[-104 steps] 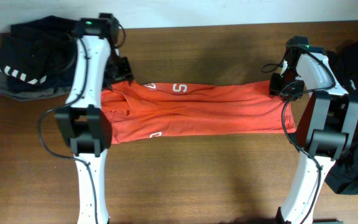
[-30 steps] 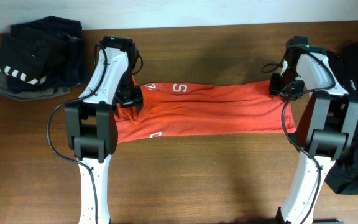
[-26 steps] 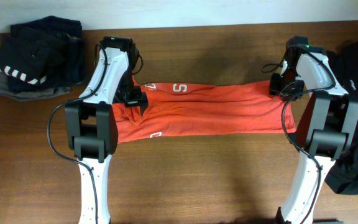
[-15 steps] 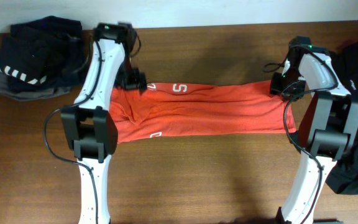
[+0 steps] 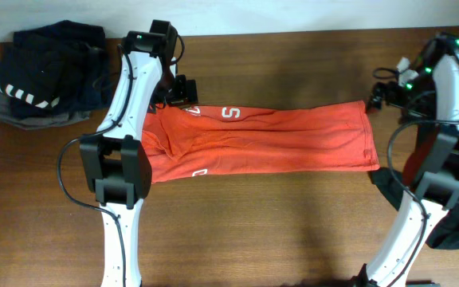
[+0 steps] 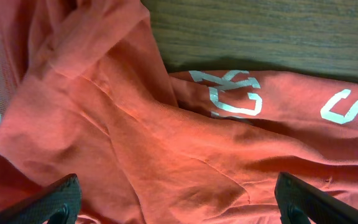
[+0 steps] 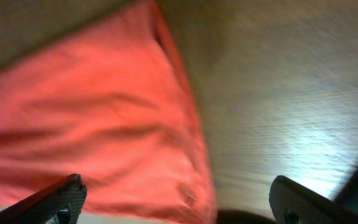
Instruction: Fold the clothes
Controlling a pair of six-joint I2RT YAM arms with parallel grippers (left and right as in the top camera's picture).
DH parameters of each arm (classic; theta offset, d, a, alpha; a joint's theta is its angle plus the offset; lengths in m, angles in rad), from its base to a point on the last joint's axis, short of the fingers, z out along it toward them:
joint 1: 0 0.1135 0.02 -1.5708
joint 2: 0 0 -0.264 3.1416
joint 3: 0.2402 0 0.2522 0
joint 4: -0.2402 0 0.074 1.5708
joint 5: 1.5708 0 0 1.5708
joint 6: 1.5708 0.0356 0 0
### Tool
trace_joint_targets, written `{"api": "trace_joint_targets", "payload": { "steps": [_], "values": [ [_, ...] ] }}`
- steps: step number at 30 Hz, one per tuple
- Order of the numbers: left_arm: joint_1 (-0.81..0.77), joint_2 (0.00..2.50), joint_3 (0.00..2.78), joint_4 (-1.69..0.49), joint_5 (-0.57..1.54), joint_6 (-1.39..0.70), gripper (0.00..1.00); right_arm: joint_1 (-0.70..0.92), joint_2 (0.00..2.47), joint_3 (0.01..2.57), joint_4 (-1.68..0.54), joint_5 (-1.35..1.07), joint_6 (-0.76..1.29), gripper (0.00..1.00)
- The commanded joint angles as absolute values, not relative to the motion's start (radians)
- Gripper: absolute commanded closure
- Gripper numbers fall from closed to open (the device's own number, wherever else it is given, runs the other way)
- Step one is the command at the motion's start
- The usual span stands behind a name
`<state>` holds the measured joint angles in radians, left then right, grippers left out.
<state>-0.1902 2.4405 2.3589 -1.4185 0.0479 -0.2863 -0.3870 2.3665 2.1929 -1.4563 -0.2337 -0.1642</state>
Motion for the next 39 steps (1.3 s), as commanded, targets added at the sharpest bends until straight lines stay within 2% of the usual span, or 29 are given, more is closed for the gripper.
{"api": "trace_joint_targets", "payload": {
  "steps": [1, 6, 24, 31, 35, 39],
  "values": [
    [-0.204, 2.424, 2.353, -1.413, 0.064, -0.271, 0.01, -0.451, 2.363, 2.149, -1.466, -0.285, -0.334, 0.01],
    [-0.210, 2.424, 2.353, -1.408, 0.064, -0.271, 0.01, -0.495, 2.363, 2.053, -1.408, -0.426, -0.389, 0.00],
    [-0.210, 2.424, 2.353, -1.407, 0.064, -0.271, 0.01, -0.439, 2.363, 1.789, -1.197, -0.532, -0.457, 0.01],
    [-0.210, 2.424, 2.353, -1.406, 0.064, -0.271, 0.01, -0.435, 2.363, 1.727, -1.188, -0.661, -0.493, 0.00],
    [-0.210, 2.424, 2.353, -1.406, 0.064, -0.271, 0.01, -0.423, 2.364, 1.695, -1.188, -0.663, -0.493, 0.05],
    [-0.210, 2.424, 2.353, -1.406, 0.064, -0.271, 0.01, -0.405, 2.364, 1.673, -1.187, -0.662, -0.493, 0.20]
  ]
}}
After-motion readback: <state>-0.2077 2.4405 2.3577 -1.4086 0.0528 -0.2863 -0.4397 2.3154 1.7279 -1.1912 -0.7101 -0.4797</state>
